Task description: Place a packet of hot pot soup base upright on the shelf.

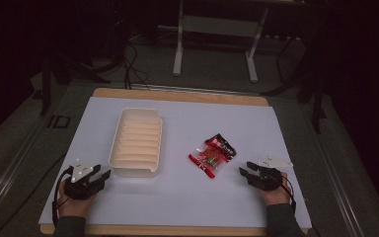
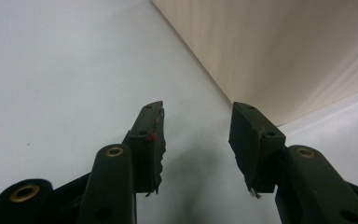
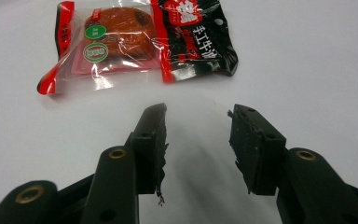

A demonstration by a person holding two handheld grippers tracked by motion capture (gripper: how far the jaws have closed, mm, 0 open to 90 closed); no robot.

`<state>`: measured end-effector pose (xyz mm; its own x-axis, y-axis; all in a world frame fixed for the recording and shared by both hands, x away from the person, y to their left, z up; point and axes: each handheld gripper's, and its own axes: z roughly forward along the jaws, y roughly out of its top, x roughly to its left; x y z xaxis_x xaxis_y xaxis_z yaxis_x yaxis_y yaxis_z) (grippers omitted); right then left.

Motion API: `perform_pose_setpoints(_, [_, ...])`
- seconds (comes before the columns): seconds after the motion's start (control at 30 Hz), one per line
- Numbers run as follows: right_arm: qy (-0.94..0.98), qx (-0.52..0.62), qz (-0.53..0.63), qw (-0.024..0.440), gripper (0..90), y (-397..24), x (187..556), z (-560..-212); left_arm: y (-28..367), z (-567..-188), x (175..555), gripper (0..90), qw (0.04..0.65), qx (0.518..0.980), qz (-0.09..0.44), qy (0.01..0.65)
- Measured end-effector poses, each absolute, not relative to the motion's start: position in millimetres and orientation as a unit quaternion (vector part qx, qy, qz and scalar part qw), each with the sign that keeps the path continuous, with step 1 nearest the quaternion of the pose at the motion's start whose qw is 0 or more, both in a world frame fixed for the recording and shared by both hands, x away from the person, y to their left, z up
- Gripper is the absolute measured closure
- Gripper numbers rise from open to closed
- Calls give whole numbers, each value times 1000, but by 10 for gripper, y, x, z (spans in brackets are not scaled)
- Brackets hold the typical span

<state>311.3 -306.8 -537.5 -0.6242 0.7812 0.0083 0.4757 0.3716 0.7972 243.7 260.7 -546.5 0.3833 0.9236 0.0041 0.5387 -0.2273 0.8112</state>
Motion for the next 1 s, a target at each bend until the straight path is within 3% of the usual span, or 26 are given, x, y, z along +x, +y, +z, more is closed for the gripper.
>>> perform_pose_setpoints(0.37, [816,384,391,186,561,-3033,3137,-5375,2603,-5466,2452,499,374,745,247,493])
perform_pose_setpoints(1.0, [829,368,379,181,568,-2925,3258,-5302,2594,-5467,2454,495,372,748,247,491])
